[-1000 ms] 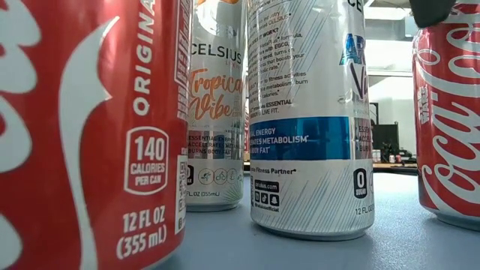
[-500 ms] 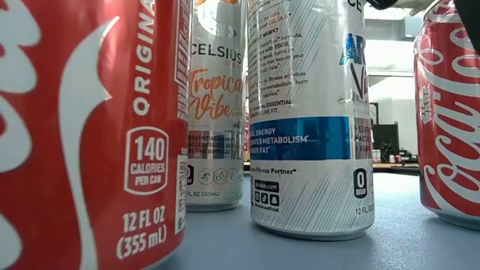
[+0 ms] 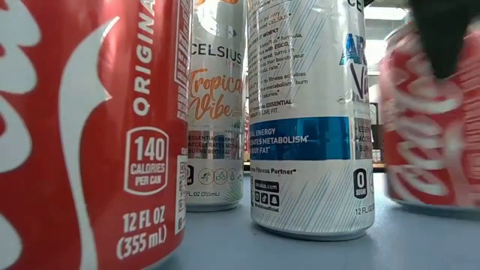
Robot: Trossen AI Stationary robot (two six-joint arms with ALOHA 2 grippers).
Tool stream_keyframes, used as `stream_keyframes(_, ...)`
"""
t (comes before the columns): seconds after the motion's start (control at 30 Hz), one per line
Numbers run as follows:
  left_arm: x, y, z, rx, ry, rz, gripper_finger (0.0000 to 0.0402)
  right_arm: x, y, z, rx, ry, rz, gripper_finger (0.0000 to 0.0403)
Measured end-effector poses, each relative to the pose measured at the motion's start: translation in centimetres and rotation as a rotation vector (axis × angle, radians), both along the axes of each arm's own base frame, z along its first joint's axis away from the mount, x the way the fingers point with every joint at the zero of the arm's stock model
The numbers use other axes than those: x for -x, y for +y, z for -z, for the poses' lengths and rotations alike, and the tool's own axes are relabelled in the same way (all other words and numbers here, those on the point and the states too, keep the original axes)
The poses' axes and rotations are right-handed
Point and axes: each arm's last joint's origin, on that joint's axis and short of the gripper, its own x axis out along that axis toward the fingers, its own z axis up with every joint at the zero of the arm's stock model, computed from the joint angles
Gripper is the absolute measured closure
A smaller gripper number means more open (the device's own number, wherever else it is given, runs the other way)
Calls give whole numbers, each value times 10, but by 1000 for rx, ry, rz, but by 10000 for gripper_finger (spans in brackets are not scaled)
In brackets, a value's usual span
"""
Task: Place canned beverage on shelf
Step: Put the top red soda can on the shelf aligned with the other red soda can
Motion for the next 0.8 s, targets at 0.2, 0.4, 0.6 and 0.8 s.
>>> stream_keyframes(0.2,-1,-4,-11,38,23,96,402,-10,-42,-13,104,81,-220,137)
stream_keyframes(0.4,-1,-6,-19,74,42,168,402,-32,-87,-29,179,41,-435,137)
stream_keyframes(0.6,-1,-7,-27,44,25,226,402,-42,-132,-58,227,51,-635,137)
stream_keyframes(0.8,-1,0,-43,18,-90,258,402,-48,-193,-72,241,37,-837,137)
